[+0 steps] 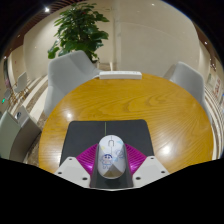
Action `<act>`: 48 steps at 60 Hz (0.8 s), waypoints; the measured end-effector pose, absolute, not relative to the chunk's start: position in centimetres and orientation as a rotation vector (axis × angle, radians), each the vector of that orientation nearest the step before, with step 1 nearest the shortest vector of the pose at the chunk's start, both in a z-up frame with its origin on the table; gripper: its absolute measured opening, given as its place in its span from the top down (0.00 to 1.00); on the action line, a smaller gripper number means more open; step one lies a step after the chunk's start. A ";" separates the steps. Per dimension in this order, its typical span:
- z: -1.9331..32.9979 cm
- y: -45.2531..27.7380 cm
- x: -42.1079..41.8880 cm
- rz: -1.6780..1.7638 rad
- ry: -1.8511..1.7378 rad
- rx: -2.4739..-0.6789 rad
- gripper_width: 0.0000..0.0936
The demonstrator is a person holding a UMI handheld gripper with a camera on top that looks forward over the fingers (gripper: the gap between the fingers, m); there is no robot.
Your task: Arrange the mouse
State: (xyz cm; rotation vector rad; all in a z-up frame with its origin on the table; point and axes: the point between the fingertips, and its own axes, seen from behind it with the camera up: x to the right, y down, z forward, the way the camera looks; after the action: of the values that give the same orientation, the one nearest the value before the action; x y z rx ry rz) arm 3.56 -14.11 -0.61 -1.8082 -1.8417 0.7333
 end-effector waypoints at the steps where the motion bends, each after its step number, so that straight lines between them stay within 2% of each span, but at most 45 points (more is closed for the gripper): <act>1: -0.8 -14.2 3.6 0.730 -1.839 -1.820 0.53; 6: -1.4 -14.4 4.1 0.716 -1.831 -1.857 0.44; 12: -0.2 -14.1 4.0 0.702 -1.817 -1.833 0.05; 14: 0.5 -13.9 4.2 0.695 -1.811 -1.822 0.10; 18: 2.3 -13.7 4.8 0.698 -1.803 -1.807 0.07; 32: 8.5 -11.7 12.1 0.633 -1.818 -1.798 0.09; 48: 10.2 -8.4 20.2 0.555 -1.797 -1.812 0.08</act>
State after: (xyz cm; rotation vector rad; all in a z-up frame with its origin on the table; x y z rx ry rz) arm 20.18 -8.41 10.17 -1.8122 -1.7968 0.5552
